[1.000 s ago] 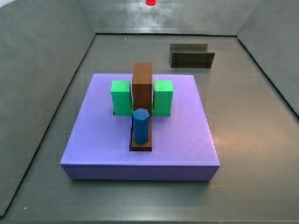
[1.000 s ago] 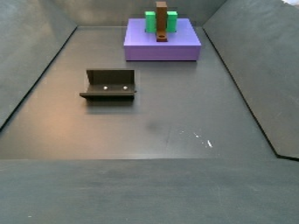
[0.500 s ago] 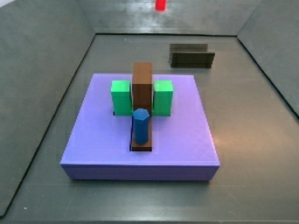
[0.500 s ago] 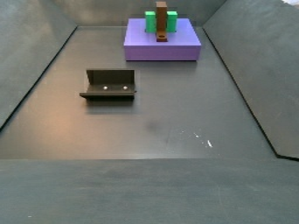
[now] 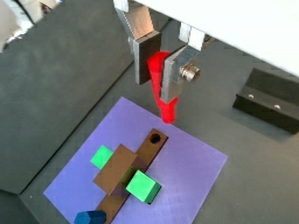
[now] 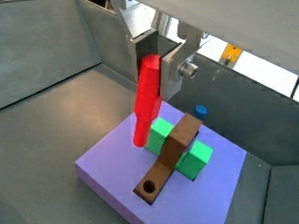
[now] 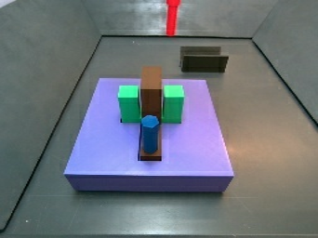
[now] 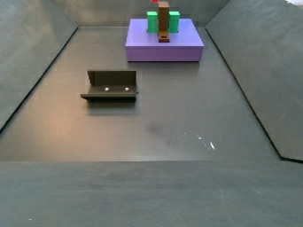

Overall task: Pick up the red object. Move up. Place the red object on the fixture. Regrasp the red object. Move to above the board. Insert the red object.
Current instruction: Insert the red object.

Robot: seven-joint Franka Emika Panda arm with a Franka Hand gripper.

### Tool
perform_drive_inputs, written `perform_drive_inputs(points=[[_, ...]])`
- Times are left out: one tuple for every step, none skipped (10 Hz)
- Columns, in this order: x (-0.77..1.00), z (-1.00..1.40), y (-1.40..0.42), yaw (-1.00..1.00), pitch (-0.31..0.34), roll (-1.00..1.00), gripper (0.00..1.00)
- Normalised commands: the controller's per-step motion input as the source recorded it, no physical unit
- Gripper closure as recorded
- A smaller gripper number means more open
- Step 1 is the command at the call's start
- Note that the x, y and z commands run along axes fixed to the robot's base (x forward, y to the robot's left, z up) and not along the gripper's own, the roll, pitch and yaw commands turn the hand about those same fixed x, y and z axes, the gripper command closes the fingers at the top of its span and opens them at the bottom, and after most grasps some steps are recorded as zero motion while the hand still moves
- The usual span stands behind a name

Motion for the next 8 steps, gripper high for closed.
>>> perform_drive_inputs(points=[[-0.61, -0.57, 0.05, -0.11, -0.311, -0.15, 1.00], [-0.59, -0.67, 0.00, -0.05, -0.314, 0.00, 1.00], [-0.60, -0.76, -0.03, -0.05, -0.270, 0.00, 1.00], [-0.53, -0.73, -0.07, -0.03, -0.259, -0.04, 1.00], [-0.39, -0.49, -0.22, 0.05, -0.260, 0.10, 1.00], [0.00, -0.37, -0.31, 0.11, -0.083, 0.21, 1.00], [0.08, -0.29, -0.31, 0.03, 0.000, 0.22, 1.00], [0.32, -0.12, -0.20, 0.00, 0.117, 0.23, 1.00]])
